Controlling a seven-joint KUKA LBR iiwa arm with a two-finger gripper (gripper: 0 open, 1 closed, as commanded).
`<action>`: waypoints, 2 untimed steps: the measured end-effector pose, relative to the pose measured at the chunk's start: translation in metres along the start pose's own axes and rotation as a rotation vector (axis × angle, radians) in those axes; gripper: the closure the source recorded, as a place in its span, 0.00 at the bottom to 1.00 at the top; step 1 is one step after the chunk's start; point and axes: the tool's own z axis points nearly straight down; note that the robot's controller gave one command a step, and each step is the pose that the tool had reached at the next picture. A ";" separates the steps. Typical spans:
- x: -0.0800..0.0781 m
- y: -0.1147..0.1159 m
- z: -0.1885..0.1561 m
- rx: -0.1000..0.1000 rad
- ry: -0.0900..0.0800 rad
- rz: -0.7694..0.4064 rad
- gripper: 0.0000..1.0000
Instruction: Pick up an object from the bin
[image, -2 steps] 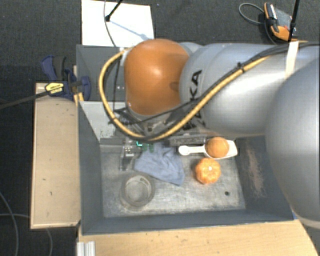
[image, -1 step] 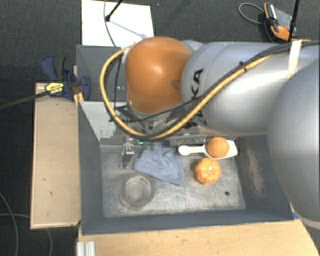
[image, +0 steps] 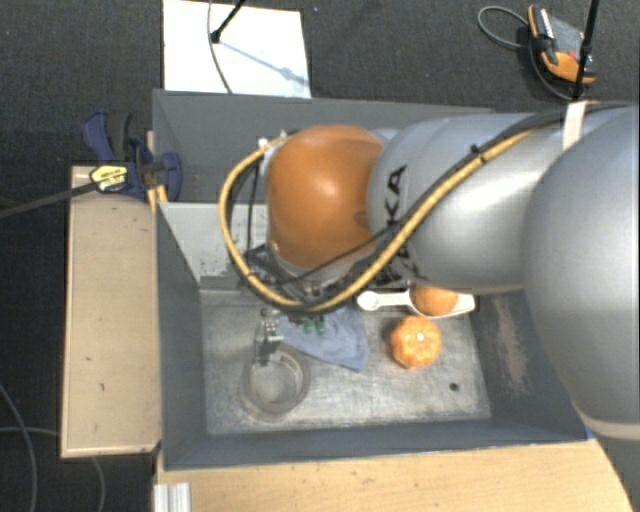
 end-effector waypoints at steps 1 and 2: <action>0.039 -0.022 0.051 0.001 0.004 -0.042 0.00; 0.050 -0.029 0.061 -0.004 -0.002 -0.211 0.00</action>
Offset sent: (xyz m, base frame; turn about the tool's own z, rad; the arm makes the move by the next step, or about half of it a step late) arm -0.0536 -0.0390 -0.0648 -0.2522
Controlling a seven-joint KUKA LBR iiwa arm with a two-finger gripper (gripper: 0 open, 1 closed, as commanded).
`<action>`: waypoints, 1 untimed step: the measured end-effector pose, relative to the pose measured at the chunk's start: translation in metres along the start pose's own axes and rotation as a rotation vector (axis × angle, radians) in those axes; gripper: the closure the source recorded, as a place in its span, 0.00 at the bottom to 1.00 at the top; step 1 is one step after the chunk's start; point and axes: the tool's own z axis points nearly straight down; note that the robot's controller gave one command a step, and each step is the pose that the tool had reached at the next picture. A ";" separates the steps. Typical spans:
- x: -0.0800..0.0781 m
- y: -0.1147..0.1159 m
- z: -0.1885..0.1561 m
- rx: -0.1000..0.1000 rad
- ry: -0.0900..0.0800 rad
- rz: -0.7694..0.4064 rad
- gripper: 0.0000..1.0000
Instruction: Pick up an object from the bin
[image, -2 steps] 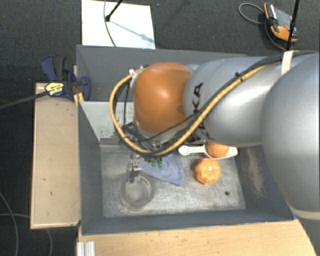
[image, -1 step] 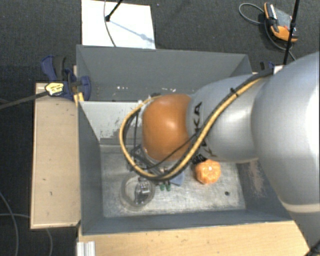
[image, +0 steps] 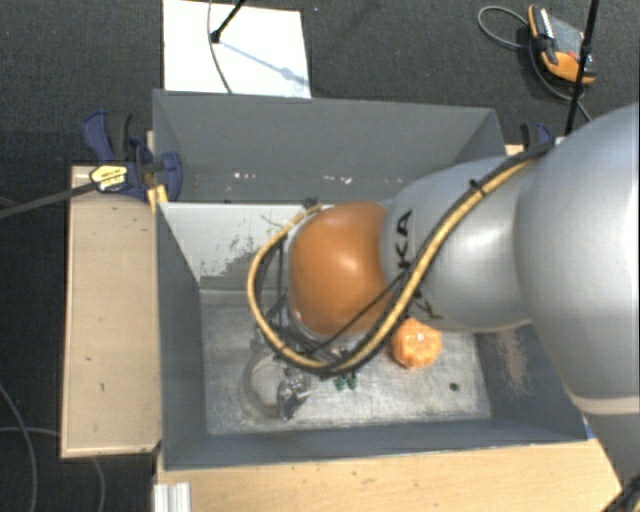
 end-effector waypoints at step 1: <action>-0.037 -0.039 0.043 0.002 0.001 -0.217 1.00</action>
Offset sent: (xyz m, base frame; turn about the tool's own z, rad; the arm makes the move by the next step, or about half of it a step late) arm 0.0000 0.0000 0.0000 0.0000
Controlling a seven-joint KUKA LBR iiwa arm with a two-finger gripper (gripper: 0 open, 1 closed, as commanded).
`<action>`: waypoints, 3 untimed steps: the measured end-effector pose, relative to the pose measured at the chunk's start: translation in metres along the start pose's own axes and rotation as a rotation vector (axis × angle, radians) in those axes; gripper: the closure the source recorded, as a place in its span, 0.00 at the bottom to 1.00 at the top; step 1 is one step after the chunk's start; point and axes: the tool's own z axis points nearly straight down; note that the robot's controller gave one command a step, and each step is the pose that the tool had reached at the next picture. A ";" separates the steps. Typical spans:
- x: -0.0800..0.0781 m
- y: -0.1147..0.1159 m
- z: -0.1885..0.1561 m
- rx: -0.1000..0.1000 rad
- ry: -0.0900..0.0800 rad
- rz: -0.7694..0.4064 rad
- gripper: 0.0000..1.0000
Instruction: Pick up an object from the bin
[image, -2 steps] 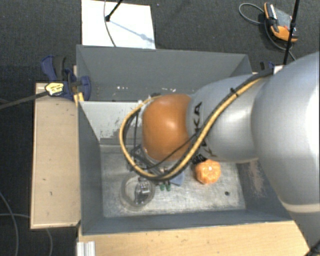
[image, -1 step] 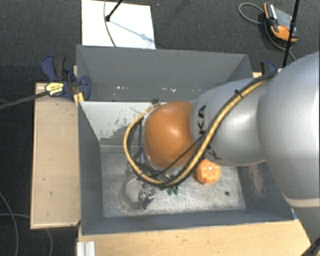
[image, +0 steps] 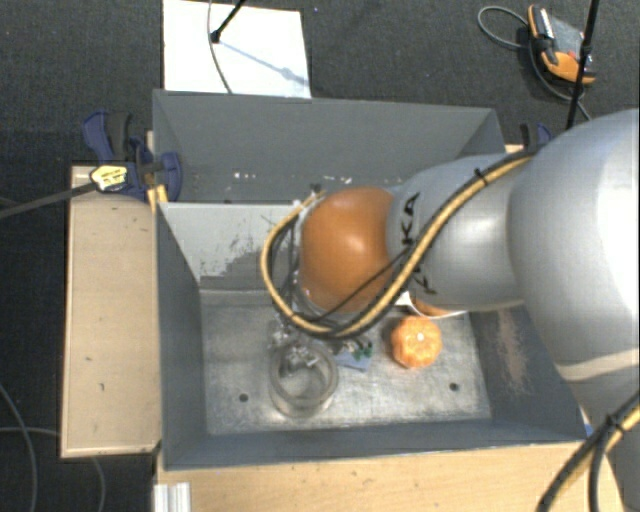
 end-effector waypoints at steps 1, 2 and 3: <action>0.000 0.000 0.000 0.000 0.000 0.003 1.00; -0.012 0.003 -0.102 0.000 0.008 0.030 1.00; -0.012 0.003 -0.102 0.000 0.009 0.039 1.00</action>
Offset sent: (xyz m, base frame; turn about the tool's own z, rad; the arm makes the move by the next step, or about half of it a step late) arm 0.0083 0.0082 0.1023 0.0279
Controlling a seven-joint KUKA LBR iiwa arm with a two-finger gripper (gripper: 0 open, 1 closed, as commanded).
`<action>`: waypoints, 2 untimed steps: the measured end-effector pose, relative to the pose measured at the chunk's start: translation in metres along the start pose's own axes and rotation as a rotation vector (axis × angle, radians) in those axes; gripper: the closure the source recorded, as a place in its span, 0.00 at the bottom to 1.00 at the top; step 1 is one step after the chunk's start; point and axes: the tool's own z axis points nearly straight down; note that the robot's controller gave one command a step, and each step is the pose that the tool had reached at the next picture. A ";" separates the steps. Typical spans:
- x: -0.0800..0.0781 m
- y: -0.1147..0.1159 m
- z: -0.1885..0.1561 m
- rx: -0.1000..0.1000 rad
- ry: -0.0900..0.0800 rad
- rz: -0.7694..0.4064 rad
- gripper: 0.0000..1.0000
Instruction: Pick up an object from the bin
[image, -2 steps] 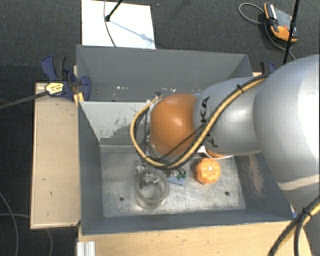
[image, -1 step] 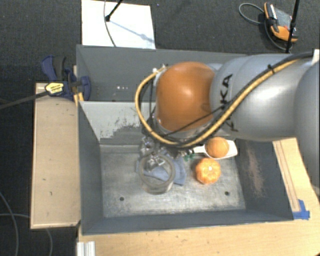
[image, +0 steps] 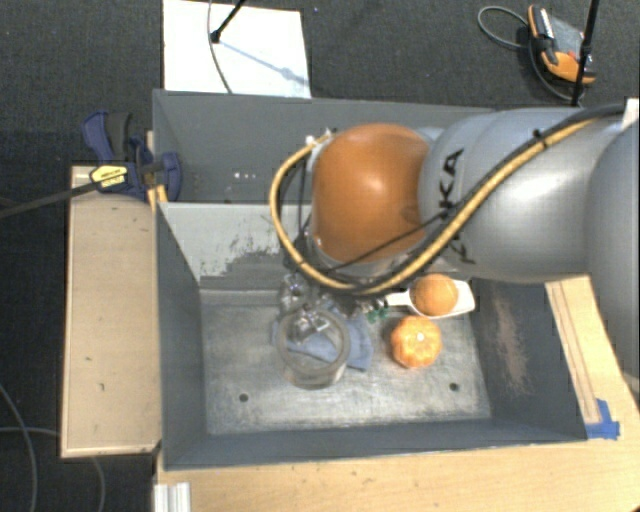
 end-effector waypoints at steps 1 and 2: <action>0.000 0.000 0.000 0.000 0.000 0.002 1.00; 0.001 -0.010 0.018 0.002 -0.010 -0.130 1.00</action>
Offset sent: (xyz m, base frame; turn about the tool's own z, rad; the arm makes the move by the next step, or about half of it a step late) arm 0.0088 -0.0613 -0.1053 -0.5304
